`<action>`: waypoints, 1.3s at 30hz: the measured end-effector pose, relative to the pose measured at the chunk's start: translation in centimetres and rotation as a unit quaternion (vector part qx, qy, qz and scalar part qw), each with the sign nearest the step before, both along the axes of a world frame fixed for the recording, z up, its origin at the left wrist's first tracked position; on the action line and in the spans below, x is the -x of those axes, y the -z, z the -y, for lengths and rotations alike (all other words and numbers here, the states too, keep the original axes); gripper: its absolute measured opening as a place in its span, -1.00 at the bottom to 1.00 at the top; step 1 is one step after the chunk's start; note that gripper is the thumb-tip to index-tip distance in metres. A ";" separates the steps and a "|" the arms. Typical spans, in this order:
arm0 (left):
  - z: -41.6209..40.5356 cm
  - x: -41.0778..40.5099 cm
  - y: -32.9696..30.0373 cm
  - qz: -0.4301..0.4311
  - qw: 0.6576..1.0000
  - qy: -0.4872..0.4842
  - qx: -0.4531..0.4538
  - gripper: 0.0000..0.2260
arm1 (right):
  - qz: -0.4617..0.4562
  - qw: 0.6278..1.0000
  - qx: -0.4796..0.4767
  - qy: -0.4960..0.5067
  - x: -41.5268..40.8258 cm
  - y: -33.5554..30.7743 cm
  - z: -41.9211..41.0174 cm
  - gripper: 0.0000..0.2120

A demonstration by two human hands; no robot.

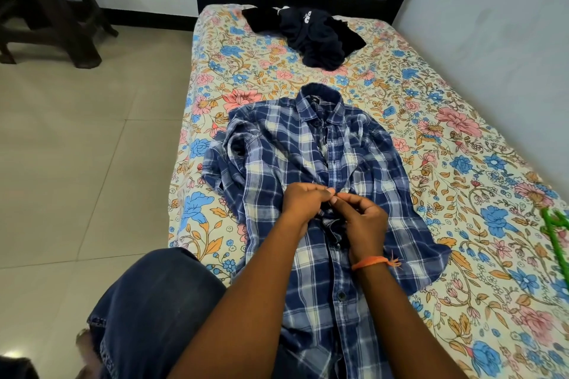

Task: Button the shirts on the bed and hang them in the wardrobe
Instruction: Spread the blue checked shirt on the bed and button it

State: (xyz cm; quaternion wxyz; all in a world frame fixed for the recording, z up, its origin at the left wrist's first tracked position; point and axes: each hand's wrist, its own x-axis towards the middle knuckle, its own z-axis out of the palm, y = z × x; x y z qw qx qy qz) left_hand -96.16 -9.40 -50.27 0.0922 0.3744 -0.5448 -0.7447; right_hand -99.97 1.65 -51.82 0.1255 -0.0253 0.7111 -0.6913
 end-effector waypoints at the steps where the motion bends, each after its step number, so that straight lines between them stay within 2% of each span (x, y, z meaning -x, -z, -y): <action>1: 0.0 0.0 -0.2 -0.003 1.000 0.001 -0.011 -0.89 | 0.009 1.000 0.006 -0.003 0.1 0.0 -0.1 -0.85; 8: 0.0 -0.1 -0.4 -0.015 0.999 0.016 -0.044 -0.89 | -0.002 1.000 0.006 0.010 0.4 -0.6 0.4 -0.94; 13: 0.0 -0.5 -0.5 -0.013 0.998 0.047 -0.036 -0.88 | 0.086 0.996 0.023 0.025 1.2 -1.1 0.8 -0.89; 15: -0.4 -0.5 -0.5 -0.015 0.998 0.049 0.023 -0.86 | 0.067 0.997 -0.011 0.039 1.3 -1.4 0.8 -0.90; 16: -0.8 -0.5 -0.4 0.000 0.994 0.052 0.097 -0.85 | 0.008 0.997 -0.063 0.054 1.5 -1.5 0.8 -0.90; 17: -1.0 -0.5 -0.2 0.032 0.978 0.059 0.196 -0.83 | -0.073 0.988 -0.123 0.063 1.7 -1.8 0.9 -0.89; 18: -1.4 -0.5 -0.1 0.077 0.946 0.067 0.307 -0.81 | -0.155 0.970 -0.175 0.061 1.9 -2.2 1.1 -0.89; 19: -1.6 -0.6 0.0 0.116 0.902 0.072 0.409 -0.83 | -0.228 0.950 -0.208 0.051 2.4 -2.6 1.5 -0.90; 21: -1.6 -0.7 0.0 0.128 0.827 0.086 0.541 -0.92 | -0.306 0.923 -0.231 -0.003 3.9 -3.3 2.8 -0.93; 23: -1.0 -0.7 -0.2 0.089 0.776 0.108 0.615 -0.91 | -0.295 0.915 -0.267 -0.070 5.7 -3.5 4.3 -0.91; 25: -0.2 -0.5 -0.8 0.064 0.748 0.162 0.641 -0.88 | -0.252 0.908 -0.317 -0.111 7.1 -3.0 5.3 -0.83; 27: 0.5 -0.3 -1.1 0.093 0.728 0.228 0.639 -0.79 | -0.212 0.907 -0.346 -0.114 7.8 -2.0 5.5 -0.78; 30: 1.2 0.4 -0.9 0.099 0.754 0.229 0.608 -0.77 | -0.203 0.919 -0.330 -0.063 7.9 -0.7 4.9 -0.86; 33: 1.6 1.5 0.1 0.073 0.805 0.145 0.571 -0.79 | -0.214 0.936 -0.280 -0.004 7.3 0.0 4.2 -0.96; 35: 1.9 2.3 1.0 0.075 0.840 0.099 0.528 -0.77 | -0.223 0.944 -0.243 0.028 6.7 0.6 3.9 -0.93; 39: 2.6 3.6 2.1 0.093 0.868 0.045 0.486 -0.79 | -0.240 0.946 -0.212 0.054 6.5 2.1 4.0 -0.92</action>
